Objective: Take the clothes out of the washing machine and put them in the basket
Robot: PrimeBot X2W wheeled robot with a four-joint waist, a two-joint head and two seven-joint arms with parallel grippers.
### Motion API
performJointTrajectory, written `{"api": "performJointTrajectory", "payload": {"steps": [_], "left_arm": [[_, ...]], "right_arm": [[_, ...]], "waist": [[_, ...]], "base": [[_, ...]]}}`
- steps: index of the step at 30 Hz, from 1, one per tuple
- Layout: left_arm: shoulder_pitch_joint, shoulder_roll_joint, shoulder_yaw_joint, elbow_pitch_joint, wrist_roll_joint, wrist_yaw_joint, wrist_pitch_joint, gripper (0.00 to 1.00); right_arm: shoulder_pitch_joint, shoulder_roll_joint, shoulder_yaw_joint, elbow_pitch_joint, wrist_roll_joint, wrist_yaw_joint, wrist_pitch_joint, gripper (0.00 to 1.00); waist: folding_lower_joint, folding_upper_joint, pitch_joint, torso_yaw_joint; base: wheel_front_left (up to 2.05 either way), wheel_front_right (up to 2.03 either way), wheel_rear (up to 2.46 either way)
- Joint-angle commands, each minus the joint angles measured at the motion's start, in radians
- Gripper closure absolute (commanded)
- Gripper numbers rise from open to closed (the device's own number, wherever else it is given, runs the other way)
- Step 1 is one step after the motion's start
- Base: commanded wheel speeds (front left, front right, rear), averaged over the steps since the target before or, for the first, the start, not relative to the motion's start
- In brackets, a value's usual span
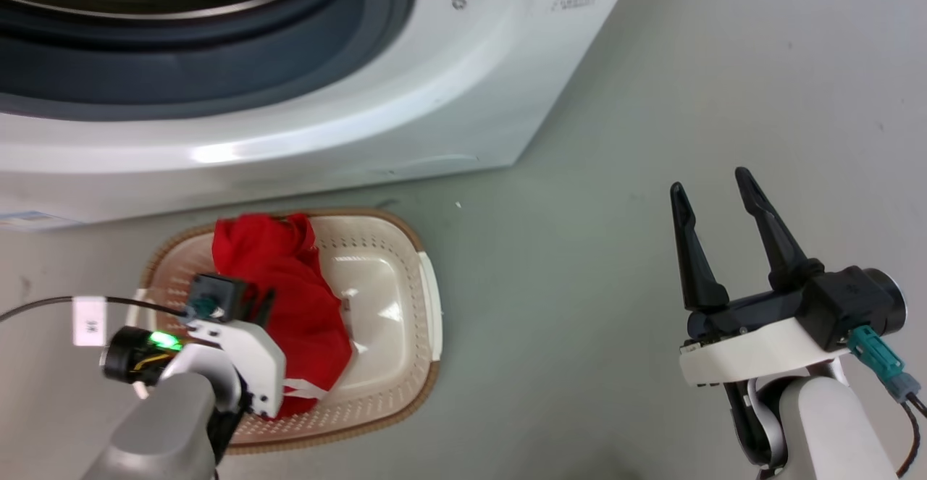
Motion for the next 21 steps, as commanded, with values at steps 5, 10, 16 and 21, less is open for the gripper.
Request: {"api": "performJointTrajectory", "payload": {"steps": [5,10,16,21], "left_arm": [[-0.076,-0.024,0.035,0.142,-0.032,0.001,-0.016,1.0],[-0.117,-0.044,0.035,0.221,-0.031,-0.004,-0.025,1.0],[-0.146,-0.068,0.06,0.257,-0.049,0.016,-0.031,1.0],[-0.162,-0.082,0.065,0.256,-0.038,0.033,-0.034,0.0]], "right_arm": [[-0.025,0.002,0.004,-0.02,0.004,-0.001,-0.002,0.0],[-0.035,0.002,-0.006,-0.03,0.001,-0.001,-0.002,0.0],[-0.043,0.002,-0.005,-0.027,-0.008,-0.001,-0.002,0.0],[-0.047,0.002,-0.008,-0.017,-0.013,-0.001,-0.002,0.0]], "waist": [[-0.0002,0.0,0.11,-0.047],[-0.0002,0.0,0.154,-0.043],[-0.0002,0.0,0.173,-0.024],[-0.0002,0.0,0.158,-0.004]], "base": [[0.0,0.0,0.0],[0.0,0.0,0.0],[0.0,0.0,0.0],[0.0,0.0,0.0]]}}
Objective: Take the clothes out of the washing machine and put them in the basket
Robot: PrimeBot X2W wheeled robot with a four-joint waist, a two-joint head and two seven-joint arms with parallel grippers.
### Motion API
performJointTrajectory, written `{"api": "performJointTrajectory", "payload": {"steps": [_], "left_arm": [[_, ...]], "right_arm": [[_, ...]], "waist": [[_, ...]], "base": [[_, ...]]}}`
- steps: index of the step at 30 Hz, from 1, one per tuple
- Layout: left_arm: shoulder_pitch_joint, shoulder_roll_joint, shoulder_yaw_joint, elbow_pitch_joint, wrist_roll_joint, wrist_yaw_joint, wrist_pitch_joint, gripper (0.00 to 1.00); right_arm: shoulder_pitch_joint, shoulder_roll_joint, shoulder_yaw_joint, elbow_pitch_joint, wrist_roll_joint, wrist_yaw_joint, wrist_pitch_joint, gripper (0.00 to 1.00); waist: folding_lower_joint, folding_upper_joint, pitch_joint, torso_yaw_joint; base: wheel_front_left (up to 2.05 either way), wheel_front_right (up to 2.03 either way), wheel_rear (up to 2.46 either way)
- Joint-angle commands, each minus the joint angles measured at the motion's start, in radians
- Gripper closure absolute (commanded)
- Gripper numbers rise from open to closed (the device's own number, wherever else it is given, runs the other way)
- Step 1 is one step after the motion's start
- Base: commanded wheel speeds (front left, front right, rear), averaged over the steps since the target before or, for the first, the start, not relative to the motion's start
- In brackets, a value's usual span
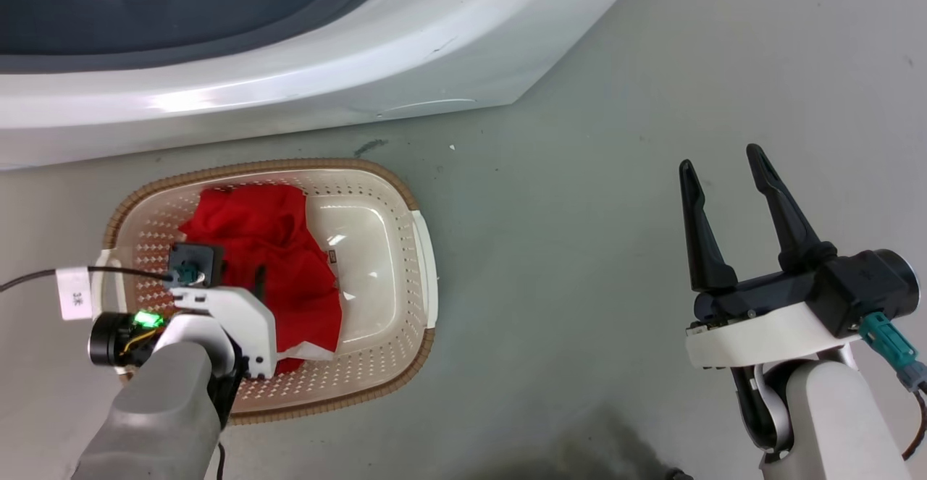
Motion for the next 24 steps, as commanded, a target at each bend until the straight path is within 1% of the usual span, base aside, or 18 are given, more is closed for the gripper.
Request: {"api": "performJointTrajectory", "payload": {"steps": [1,5,9,10,15,22,24], "left_arm": [[-0.013,-0.007,0.007,-0.013,0.005,0.006,-0.007,0.0],[0.022,-0.004,0.027,-0.049,0.012,0.008,-0.005,0.0],[0.057,0.008,0.065,-0.121,0.027,0.016,-0.005,0.0],[0.057,0.008,0.065,-0.121,0.027,0.016,-0.005,0.0],[0.125,0.017,0.14,-0.259,0.063,0.022,-0.005,0.0],[0.239,0.019,0.277,-0.491,0.163,0.023,-0.005,0.0],[0.273,0.01,0.313,-0.559,0.195,0.021,-0.005,0.0]], "right_arm": [[-0.016,0.002,0.001,0.007,-0.006,-0.001,-0.002,0.0],[-0.015,0.001,0.005,0.024,-0.009,-0.001,-0.002,0.0],[-0.005,0.001,0.0,0.039,-0.008,-0.001,-0.002,0.0],[-0.005,0.001,0.0,0.039,-0.008,-0.001,-0.002,0.0],[0.022,0.001,-0.014,0.056,-0.016,-0.001,-0.002,0.0],[0.05,0.001,-0.049,0.076,-0.024,-0.001,-0.002,0.0],[0.062,0.001,-0.062,0.076,-0.027,-0.001,-0.002,0.0]], "waist": [[-0.0001,-0.0001,-0.015,0.009],[-0.0001,-0.0001,-0.061,0.017],[-0.0001,-0.0001,-0.121,0.031],[-0.0001,-0.0001,-0.121,0.031],[-0.0001,-0.0001,-0.217,0.06],[-0.0001,-0.0001,-0.345,0.108],[-0.0001,-0.0001,-0.38,0.125]], "base": [[0.0,0.0,0.0],[0.0,0.0,0.0],[0.0,0.0,0.0],[0.0,0.0,0.0],[0.0,0.0,0.0],[0.0,0.0,0.0],[0.0,0.0,0.0]]}}
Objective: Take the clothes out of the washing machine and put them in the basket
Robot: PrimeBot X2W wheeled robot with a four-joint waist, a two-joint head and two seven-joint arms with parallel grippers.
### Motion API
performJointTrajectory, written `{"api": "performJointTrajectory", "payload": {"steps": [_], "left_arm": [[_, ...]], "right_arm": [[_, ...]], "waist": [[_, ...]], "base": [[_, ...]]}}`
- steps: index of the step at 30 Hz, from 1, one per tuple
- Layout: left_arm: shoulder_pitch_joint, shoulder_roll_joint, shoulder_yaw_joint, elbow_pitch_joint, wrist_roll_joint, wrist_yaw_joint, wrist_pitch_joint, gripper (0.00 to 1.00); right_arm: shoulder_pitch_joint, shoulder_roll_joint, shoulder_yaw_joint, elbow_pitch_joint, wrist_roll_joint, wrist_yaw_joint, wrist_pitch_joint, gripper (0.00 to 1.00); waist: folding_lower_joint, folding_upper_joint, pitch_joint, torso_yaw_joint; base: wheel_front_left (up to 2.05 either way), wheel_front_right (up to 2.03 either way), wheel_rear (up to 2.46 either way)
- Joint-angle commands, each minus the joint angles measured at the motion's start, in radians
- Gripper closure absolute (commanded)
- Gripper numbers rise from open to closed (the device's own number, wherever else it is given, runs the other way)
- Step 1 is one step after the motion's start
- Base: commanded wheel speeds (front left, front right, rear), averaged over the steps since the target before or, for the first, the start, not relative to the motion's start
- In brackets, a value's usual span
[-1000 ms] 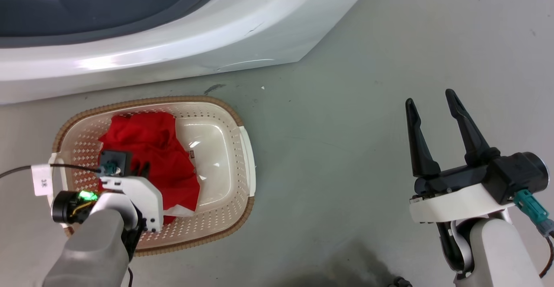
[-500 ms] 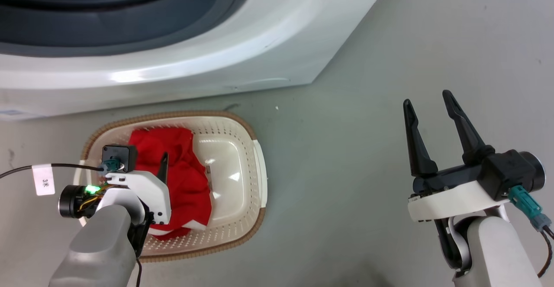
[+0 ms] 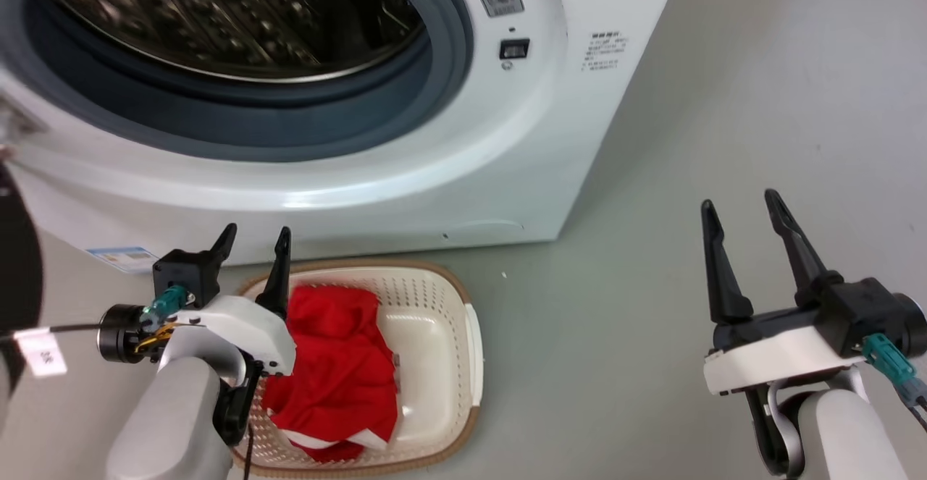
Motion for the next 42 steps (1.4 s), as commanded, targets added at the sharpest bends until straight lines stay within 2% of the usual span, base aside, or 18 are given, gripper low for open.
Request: {"api": "performJointTrajectory", "payload": {"steps": [1,11,14,21,29,42], "left_arm": [[0.027,-0.006,0.025,-0.035,0.013,0.001,-0.002,0.0],[0.275,-0.086,0.222,-0.376,0.161,0.016,-0.002,0.0],[0.357,-0.108,0.254,-0.453,0.2,0.007,-0.002,0.0],[0.505,-0.17,0.29,-0.595,0.277,0.022,-0.002,0.0],[0.585,-0.218,0.293,-0.637,0.331,0.03,-0.002,0.0],[0.594,-0.241,0.301,-0.625,0.361,0.027,-0.002,0.0]], "right_arm": [[0.02,0.001,-0.005,0.002,-0.005,-0.001,-0.002,0.0],[0.11,0.001,-0.024,0.016,-0.018,-0.001,-0.002,0.0],[0.141,0.001,-0.016,0.01,-0.001,-0.001,-0.002,0.0],[0.204,0.001,0.003,0.002,0.011,-0.001,-0.002,0.0],[0.222,0.001,0.013,0.002,0.021,-0.001,-0.002,0.0],[0.21,0.001,0.017,0.007,0.036,-0.001,-0.002,0.0]], "waist": [[0.0001,-0.0001,-0.066,0.041],[0.0001,-0.0001,-0.217,0.091],[0.0001,-0.0001,-0.253,0.096],[0.0001,-0.0001,-0.311,0.101],[0.0001,-0.0001,-0.333,0.088],[0.0001,-0.0001,-0.328,0.068]], "base": [[0.0,0.0,0.0],[0.0,0.0,0.0],[0.0,0.0,0.0],[0.0,0.0,0.0],[0.0,0.0,0.0],[0.0,0.0,0.0]]}}
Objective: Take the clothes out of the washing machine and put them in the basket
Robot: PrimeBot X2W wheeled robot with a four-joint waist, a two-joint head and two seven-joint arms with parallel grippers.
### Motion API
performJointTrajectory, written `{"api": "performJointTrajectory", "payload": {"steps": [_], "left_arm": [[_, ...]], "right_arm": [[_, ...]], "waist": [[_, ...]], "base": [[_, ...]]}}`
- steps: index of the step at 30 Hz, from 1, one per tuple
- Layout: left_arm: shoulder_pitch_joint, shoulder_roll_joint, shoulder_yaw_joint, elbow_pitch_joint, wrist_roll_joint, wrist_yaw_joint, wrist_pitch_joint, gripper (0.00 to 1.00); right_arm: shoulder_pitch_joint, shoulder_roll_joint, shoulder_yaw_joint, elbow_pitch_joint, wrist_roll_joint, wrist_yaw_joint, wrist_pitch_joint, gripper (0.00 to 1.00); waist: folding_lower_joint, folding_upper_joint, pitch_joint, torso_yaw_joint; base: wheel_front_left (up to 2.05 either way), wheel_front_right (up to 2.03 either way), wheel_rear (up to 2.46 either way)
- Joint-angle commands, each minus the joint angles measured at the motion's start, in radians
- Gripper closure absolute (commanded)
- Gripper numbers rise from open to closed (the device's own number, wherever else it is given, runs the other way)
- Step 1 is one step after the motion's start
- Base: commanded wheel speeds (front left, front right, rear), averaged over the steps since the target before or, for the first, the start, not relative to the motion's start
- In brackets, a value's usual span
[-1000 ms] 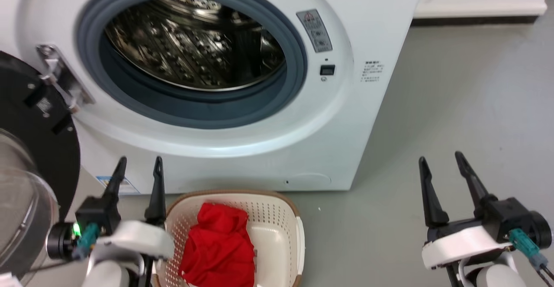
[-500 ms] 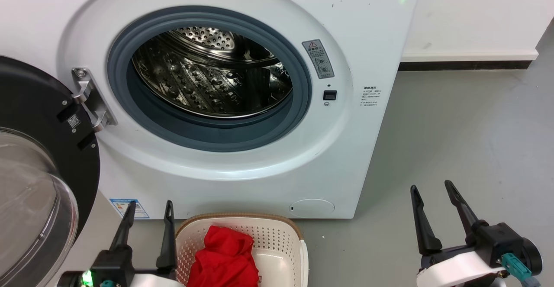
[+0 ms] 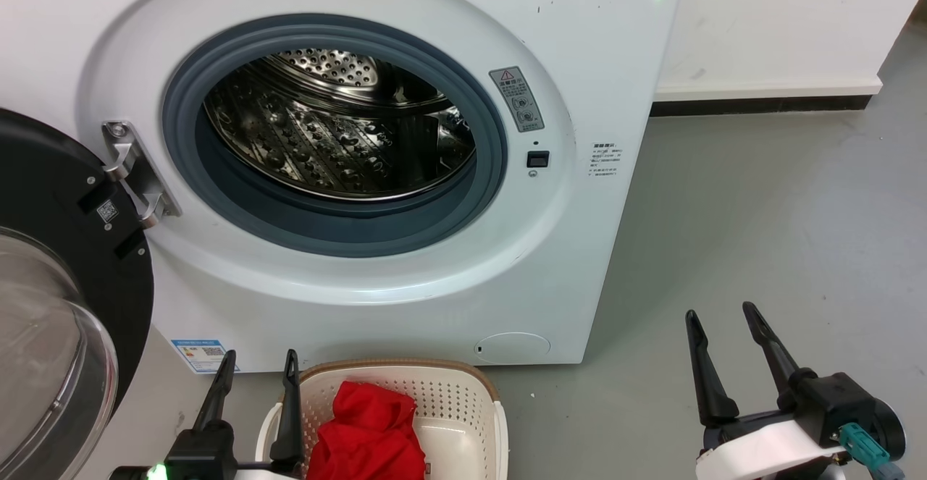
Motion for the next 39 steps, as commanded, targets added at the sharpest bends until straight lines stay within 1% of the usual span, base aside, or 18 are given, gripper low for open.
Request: {"api": "performJointTrajectory", "payload": {"steps": [1,12,20,21,25,26,31,33,34,35,36,39], "left_arm": [[-0.001,-0.006,0.001,0.0,0.004,-0.005,-0.002,0.0],[0.007,-0.015,0.003,-0.006,0.003,0.002,-0.002,0.0],[0.013,-0.02,0.01,-0.017,-0.011,-0.002,-0.002,0.0],[0.001,-0.02,0.008,-0.012,-0.01,-0.001,0.0,1.0],[-0.002,-0.023,0.011,0.03,-0.039,-0.003,0.013,1.0],[-0.01,-0.023,0.016,0.037,-0.083,-0.006,0.025,1.0],[-0.026,-0.024,0.023,0.047,-0.188,-0.015,0.051,1.0],[-0.032,-0.024,0.026,0.051,-0.228,-0.018,0.06,1.0],[-0.032,-0.024,0.026,0.051,-0.228,-0.018,0.06,1.0],[-0.037,-0.024,0.028,0.054,-0.267,-0.021,0.069,1.0],[-0.037,-0.024,0.028,0.054,-0.267,-0.021,0.069,1.0],[-0.046,-0.024,0.032,0.06,-0.325,-0.026,0.082,1.0]], "right_arm": [[-0.006,0.001,-0.001,0.001,0.005,-0.001,-0.002,0.0],[-0.005,0.001,-0.009,0.004,-0.002,-0.001,-0.002,0.0],[-0.005,0.001,-0.007,0.007,-0.006,-0.001,-0.002,0.0],[0.001,0.0,-0.007,0.009,-0.003,0.0,0.0,1.0],[0.012,0.0,-0.003,0.039,0.029,0.0,0.005,1.0],[0.009,-0.003,-0.005,0.039,0.075,0.0,0.013,1.0],[-0.003,-0.009,-0.008,0.046,0.187,0.0,0.034,1.0],[-0.007,-0.012,-0.01,0.048,0.229,0.0,0.041,1.0],[-0.007,-0.012,-0.01,0.048,0.229,0.0,0.041,1.0],[-0.012,-0.013,-0.011,0.05,0.27,0.0,0.049,1.0],[-0.012,-0.013,-0.011,0.05,0.27,0.0,0.049,1.0],[-0.018,-0.016,-0.013,0.053,0.33,0.0,0.06,1.0]], "waist": [[0.0001,0.0,0.001,0.0],[0.0001,0.0,0.003,0.005],[0.0001,0.0,0.003,0.007],[0.0001,0.0,0.003,0.008],[0.0002,0.0,0.003,0.008],[0.0002,0.0,0.003,0.009],[0.0002,0.0,0.004,0.01],[0.0002,0.0,0.004,0.01],[0.0002,0.0,0.004,0.01],[0.0002,0.0,0.004,0.011],[0.0002,0.0,0.004,0.011],[0.0002,0.0,0.004,0.011]], "base": [[0.0,0.0,0.0],[0.0,0.0,0.0],[0.0,0.0,0.0],[0.0,0.0,0.0],[0.0,0.0,0.0],[0.0,0.0,0.0],[0.0,0.0,0.0],[0.0,0.0,0.0],[0.0,0.0,0.0],[0.0,0.0,0.0],[0.0,0.0,0.0],[0.0,0.0,0.0]]}}
